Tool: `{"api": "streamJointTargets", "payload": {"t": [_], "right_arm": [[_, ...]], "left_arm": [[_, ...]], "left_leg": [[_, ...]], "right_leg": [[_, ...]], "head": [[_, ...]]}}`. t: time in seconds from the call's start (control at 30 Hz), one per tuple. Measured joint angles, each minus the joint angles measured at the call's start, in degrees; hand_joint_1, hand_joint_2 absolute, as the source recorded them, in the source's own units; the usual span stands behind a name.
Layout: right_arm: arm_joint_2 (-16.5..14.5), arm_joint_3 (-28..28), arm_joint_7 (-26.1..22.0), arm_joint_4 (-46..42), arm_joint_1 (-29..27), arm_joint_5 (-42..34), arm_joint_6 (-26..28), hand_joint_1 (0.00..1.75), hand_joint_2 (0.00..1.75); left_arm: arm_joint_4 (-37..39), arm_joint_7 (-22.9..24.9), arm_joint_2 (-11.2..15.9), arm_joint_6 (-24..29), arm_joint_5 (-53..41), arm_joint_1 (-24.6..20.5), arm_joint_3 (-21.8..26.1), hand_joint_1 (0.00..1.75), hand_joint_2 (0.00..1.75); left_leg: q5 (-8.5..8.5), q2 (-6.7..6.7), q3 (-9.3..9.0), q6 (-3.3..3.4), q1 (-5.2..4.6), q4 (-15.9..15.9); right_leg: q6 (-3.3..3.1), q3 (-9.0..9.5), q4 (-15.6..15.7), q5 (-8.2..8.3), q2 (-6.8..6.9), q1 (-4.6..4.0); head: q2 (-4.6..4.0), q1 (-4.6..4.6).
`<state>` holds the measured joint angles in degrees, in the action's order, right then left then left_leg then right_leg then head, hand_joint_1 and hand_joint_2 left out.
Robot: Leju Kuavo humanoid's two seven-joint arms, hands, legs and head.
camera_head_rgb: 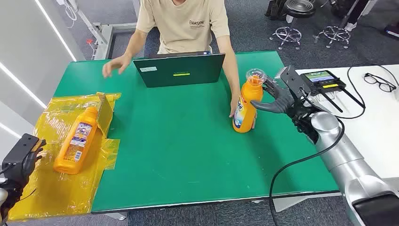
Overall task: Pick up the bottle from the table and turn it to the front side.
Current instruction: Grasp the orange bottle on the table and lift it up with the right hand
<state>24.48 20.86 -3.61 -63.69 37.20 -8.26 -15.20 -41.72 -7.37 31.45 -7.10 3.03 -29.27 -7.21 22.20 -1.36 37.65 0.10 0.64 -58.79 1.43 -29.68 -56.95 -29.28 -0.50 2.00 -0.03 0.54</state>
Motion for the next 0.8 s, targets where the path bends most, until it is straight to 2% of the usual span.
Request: {"api": "streamJointTargets", "payload": {"t": [0.63,0.77,0.8], "right_arm": [[-3.7,3.4,0.1,2.1,4.9,-0.7,0.6,1.72,1.75],[-4.6,4.8,0.3,2.7,7.1,-1.1,0.4,0.06,1.75],[-4.8,5.1,0.5,2.8,7.6,-1.1,0.4,0.01,1.75]], "left_arm": [[0.5,0.2,-0.7,0.2,0.3,-0.2,0.0,0.00,0.00],[0.5,0.2,-1.1,0.6,0.5,-0.2,0.0,0.00,0.00],[0.5,0.2,-1.3,0.8,0.5,-0.1,0.0,0.00,0.00]], "left_leg": [[0.00,0.01,0.00,0.00,0.00,0.0],[-0.01,0.01,0.00,-0.01,0.00,0.0],[-0.01,0.01,-0.01,-0.01,0.00,0.0]], "right_leg": [[0.00,-0.01,0.0,0.00,-0.02,0.00],[0.00,-0.01,0.0,0.00,-0.01,0.00],[0.00,-0.01,0.0,0.00,-0.01,0.00]], "head": [[0.01,0.00],[0.01,0.01],[0.01,0.00]]}}
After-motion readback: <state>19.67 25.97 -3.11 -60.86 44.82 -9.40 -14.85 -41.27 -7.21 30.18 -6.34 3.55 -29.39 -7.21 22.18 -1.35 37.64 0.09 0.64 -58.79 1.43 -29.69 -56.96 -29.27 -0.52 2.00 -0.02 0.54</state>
